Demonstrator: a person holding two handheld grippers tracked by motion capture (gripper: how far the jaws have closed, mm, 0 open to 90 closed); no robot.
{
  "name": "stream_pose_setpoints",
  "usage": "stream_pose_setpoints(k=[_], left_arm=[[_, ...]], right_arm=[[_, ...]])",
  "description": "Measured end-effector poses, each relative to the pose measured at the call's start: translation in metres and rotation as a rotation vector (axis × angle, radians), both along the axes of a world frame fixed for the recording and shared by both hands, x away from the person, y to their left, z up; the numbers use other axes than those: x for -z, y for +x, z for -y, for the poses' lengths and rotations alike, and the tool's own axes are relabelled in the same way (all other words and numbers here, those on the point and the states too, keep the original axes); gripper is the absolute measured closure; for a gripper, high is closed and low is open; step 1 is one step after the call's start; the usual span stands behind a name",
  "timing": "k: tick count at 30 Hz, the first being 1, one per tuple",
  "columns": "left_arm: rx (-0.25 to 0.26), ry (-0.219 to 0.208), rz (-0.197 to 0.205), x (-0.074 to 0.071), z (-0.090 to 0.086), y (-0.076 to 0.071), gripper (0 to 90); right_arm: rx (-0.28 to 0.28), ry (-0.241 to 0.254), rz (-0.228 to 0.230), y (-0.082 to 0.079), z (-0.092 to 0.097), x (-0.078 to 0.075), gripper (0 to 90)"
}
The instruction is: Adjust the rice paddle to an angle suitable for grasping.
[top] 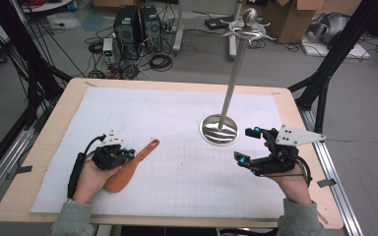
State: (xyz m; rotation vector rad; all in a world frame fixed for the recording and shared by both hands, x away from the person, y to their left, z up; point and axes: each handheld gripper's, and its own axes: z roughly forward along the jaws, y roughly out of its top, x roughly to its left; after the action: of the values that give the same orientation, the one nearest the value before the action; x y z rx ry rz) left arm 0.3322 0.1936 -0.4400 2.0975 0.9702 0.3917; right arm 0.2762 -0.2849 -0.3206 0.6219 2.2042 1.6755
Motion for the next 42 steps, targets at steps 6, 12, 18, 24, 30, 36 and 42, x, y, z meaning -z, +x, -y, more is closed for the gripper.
stream_pose_setpoints(k=[6, 12, 18, 24, 30, 36, 42], left_arm=[[0.037, 0.007, -0.008, 0.002, 0.006, 0.006, 89.3], [0.110, 0.046, -0.012, -0.001, 0.021, 0.004, 89.4], [0.179, 0.065, -0.020, -0.003, 0.033, 0.000, 89.4], [0.201, 0.056, -0.021, -0.004, 0.037, -0.003, 89.3], [0.205, 0.013, -0.001, -0.015, 0.034, -0.006, 89.3], [0.215, -0.016, 0.003, -0.025, 0.033, -0.009, 81.4], [0.218, -0.018, 0.017, -0.026, 0.040, -0.012, 58.7]], right_arm=[[0.021, -0.003, 0.005, -0.005, 0.008, 0.001, 14.1], [0.031, 0.001, -0.002, -0.008, 0.012, 0.002, 14.1], [0.029, -0.002, 0.001, -0.008, 0.012, 0.002, 14.1], [0.022, -0.010, -0.006, -0.007, 0.010, 0.003, 14.1], [0.019, -0.013, -0.003, -0.006, 0.009, 0.003, 14.1], [0.019, -0.014, -0.009, -0.006, 0.008, 0.003, 14.1], [0.015, -0.017, -0.004, -0.004, 0.008, 0.004, 14.1]])
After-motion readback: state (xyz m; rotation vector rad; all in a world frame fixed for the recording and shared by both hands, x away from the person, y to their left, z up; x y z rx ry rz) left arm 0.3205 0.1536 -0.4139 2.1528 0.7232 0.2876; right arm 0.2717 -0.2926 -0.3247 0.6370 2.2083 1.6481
